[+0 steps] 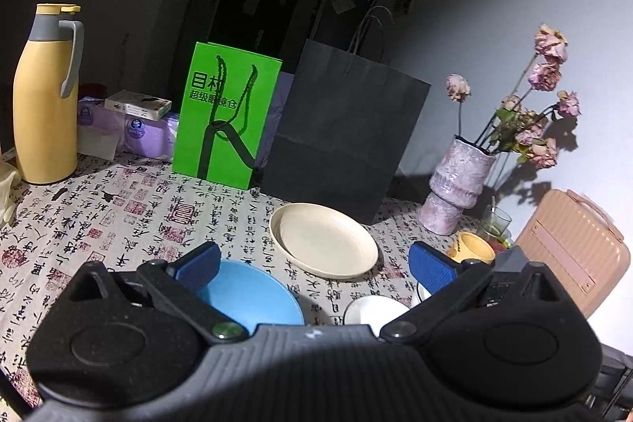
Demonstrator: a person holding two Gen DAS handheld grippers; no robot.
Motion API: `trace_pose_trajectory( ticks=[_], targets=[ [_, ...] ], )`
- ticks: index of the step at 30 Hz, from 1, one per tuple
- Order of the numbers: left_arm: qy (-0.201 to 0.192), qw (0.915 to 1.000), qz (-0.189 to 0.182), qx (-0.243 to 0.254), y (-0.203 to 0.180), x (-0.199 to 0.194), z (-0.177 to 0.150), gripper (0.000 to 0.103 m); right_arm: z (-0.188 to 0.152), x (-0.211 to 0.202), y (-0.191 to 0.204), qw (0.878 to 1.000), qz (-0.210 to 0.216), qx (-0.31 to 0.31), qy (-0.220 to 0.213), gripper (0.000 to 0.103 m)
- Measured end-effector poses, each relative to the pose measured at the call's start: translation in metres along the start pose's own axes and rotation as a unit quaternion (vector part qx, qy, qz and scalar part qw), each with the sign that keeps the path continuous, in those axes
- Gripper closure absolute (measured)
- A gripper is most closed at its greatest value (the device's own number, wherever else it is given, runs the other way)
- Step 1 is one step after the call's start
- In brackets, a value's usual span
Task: Organize plates and bowls
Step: 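Move both open grippers past the bowls toward the cream plate by the green bag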
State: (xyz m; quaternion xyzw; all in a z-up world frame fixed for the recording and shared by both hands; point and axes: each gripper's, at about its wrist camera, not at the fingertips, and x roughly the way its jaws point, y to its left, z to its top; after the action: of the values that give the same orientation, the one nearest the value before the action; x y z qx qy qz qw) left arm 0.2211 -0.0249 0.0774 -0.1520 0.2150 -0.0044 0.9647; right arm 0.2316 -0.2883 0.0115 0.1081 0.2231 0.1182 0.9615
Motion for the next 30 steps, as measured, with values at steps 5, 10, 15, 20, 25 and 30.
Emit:
trace_pose_trajectory(
  ticks=[5, 10, 15, 20, 25, 30],
  targets=[
    [0.013, 0.9996, 0.005, -0.023, 0.005, 0.016, 0.015, 0.000, 0.008, 0.010, -0.004, 1.000, -0.006, 0.015, 0.004, 0.000],
    [0.027, 0.9982, 0.010, -0.052, 0.010, 0.037, 0.029, 0.000, 0.013, 0.017, -0.005, 1.000, -0.015, 0.019, 0.007, 0.000],
    [0.035, 0.9968, 0.012, -0.071, 0.012, 0.057, 0.039, 0.000, 0.018, 0.028, -0.004, 0.999, -0.026, 0.018, 0.013, 0.000],
    [0.038, 0.9954, 0.019, -0.086, 0.020, 0.074, 0.038, 0.000, 0.025, 0.040, -0.004, 0.999, -0.030, 0.020, 0.019, 0.000],
    [0.057, 0.9948, 0.016, -0.083, 0.031, 0.093, 0.034, 0.000, 0.032, 0.051, -0.004, 0.999, -0.028, 0.021, 0.023, 0.000],
    [0.059, 0.9945, 0.013, -0.085, 0.039, 0.096, 0.035, 0.000, 0.041, 0.064, -0.003, 0.999, -0.028, 0.023, 0.036, 0.000]
  ],
)
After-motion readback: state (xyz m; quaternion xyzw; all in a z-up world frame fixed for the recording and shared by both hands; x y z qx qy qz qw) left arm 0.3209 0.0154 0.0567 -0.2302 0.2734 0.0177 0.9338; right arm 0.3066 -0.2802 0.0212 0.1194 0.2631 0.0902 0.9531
